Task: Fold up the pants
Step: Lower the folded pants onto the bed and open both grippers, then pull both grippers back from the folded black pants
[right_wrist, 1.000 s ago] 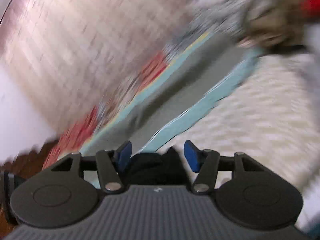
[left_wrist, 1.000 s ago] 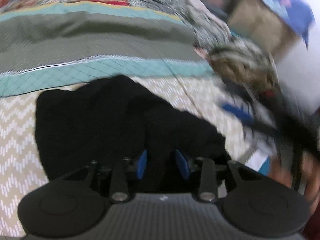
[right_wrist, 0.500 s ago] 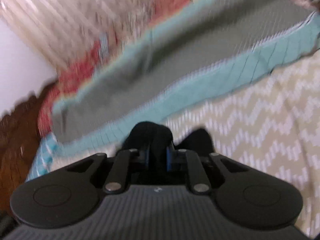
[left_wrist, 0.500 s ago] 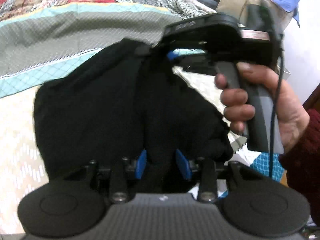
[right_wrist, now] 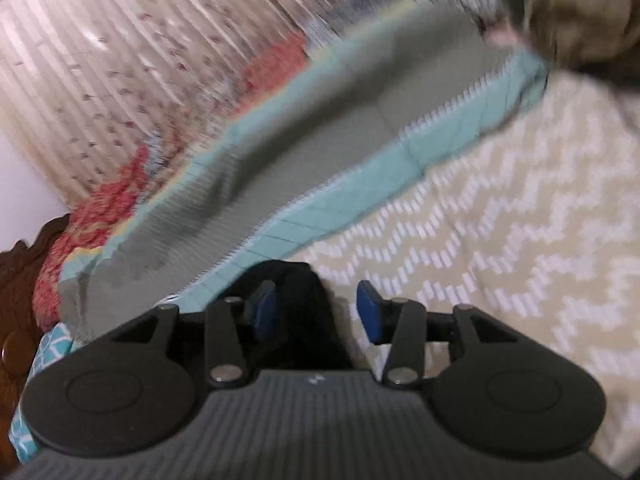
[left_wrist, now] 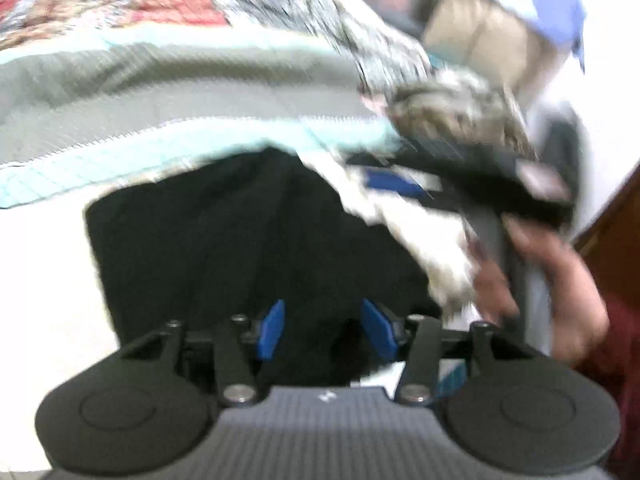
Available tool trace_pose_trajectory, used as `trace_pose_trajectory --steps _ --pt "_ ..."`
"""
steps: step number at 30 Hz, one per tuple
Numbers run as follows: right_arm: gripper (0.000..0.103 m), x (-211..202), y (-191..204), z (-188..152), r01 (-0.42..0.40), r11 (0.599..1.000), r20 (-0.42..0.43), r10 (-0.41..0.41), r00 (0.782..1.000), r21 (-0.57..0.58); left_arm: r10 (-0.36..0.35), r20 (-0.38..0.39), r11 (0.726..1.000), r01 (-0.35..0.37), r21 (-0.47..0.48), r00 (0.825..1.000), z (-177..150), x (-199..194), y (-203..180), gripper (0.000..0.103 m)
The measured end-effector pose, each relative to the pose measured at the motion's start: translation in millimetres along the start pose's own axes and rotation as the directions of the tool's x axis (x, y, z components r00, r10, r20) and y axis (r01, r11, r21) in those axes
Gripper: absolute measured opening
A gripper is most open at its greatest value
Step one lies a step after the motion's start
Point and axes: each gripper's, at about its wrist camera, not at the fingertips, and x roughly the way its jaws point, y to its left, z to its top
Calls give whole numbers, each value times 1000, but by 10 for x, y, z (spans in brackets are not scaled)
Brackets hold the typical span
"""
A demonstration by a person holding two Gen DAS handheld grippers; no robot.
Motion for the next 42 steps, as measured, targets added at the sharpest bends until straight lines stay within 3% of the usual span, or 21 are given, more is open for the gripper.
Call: trace_pose_trajectory --steps 2,5,6,8,9,10,13,17,20,23,27,30,37,42 --pt "36 -194 67 -155 -31 998 8 31 999 -56 5 33 997 -3 -74 999 87 -98 155 46" --pt "29 -238 123 -366 -62 995 -19 60 998 -84 46 23 976 -40 -216 999 189 -81 477 45" --pt "29 -235 105 -433 -54 994 -35 51 998 -92 47 9 962 -43 -270 999 200 -40 590 45" --pt "28 -178 19 -618 38 992 -71 -47 996 -116 62 -34 938 -69 -339 998 199 100 801 42" --pt "27 -155 -56 -710 77 992 -81 -85 993 -100 83 -65 933 -100 -345 994 190 199 868 35" --pt "27 -141 -174 -793 70 996 -66 -73 995 -53 93 -95 929 -121 -350 991 183 298 920 24" --pt "27 -139 -347 -816 45 997 -25 -43 999 65 91 -123 913 -132 -385 988 147 441 1015 18" --pt "27 -90 -311 -844 71 997 -5 -71 997 37 130 -126 928 -166 -334 983 173 371 879 22" --pt "27 -140 -319 -789 53 996 -10 -53 999 67 123 -90 934 -146 -325 988 157 153 797 38" --pt "30 -481 -244 -833 52 990 37 -58 998 132 127 -65 934 -141 -328 990 81 -146 720 49" --pt "34 -823 -130 -980 22 988 80 -35 996 152 141 -83 929 -160 -332 987 -91 -419 646 50" --pt "34 -935 -22 -1192 24 988 43 -31 999 152 161 -105 929 -186 -319 981 -256 -541 571 50" --pt "35 -991 251 -1568 55 987 -38 -50 998 148 226 -118 952 -245 -185 967 -555 -739 244 52" --pt "42 -1013 398 -1605 73 988 -31 -69 997 138 274 -119 950 -288 -118 954 -673 -866 124 53"
